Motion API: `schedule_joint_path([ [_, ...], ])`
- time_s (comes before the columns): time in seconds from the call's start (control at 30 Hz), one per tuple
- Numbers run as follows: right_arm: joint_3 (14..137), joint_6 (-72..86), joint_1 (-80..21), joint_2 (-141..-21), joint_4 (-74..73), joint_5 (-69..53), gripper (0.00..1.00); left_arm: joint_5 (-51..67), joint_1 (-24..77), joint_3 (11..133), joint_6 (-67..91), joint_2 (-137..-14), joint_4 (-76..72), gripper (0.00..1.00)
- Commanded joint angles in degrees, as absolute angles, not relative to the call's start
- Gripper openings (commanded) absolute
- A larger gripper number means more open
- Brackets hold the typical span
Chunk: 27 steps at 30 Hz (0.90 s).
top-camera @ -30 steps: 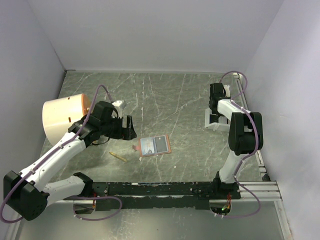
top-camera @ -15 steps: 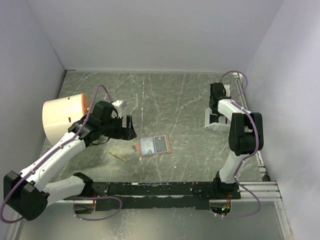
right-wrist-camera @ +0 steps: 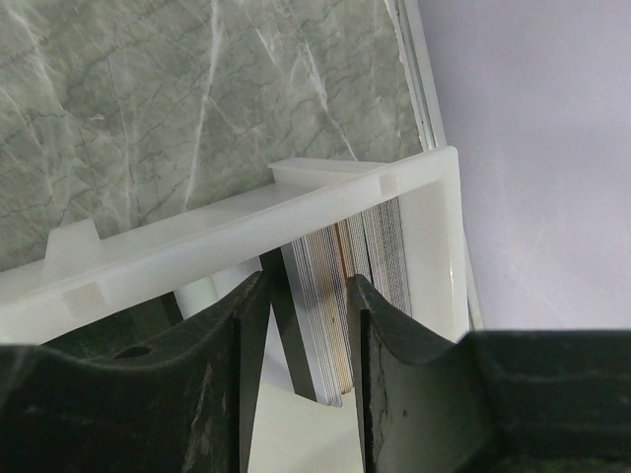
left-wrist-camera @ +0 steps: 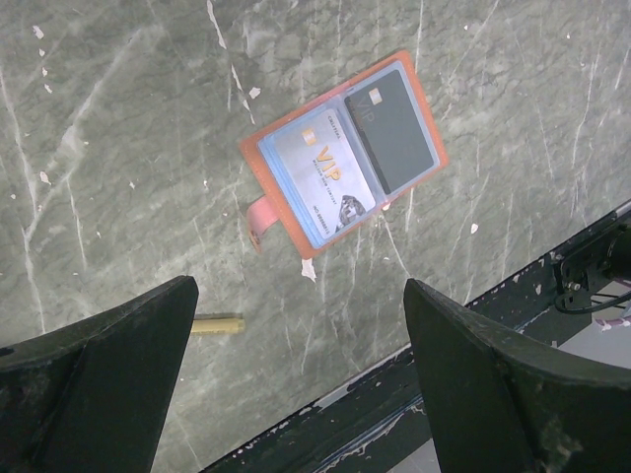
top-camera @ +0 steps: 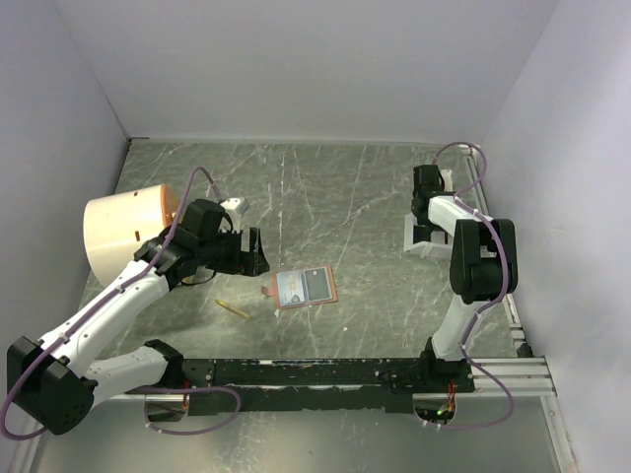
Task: Put the credit cards into the card holder
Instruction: Pick up the credit card from the storage box.
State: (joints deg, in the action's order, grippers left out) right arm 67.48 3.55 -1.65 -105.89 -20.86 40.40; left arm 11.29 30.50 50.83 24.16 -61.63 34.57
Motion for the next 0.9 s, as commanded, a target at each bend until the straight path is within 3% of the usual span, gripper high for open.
schedule_joint_path([
  [0.0, 68.0, 3.4, -0.9, -106.8, -20.4, 41.7, 0.38, 12.9, 30.0, 50.7, 23.1, -61.6, 33.9, 0.97],
  [0.87, 67.0, 2.4, -0.4, -102.9, -18.2, 43.9, 0.14, 13.6, 29.5, 50.6, 23.0, -61.5, 33.8, 0.97],
])
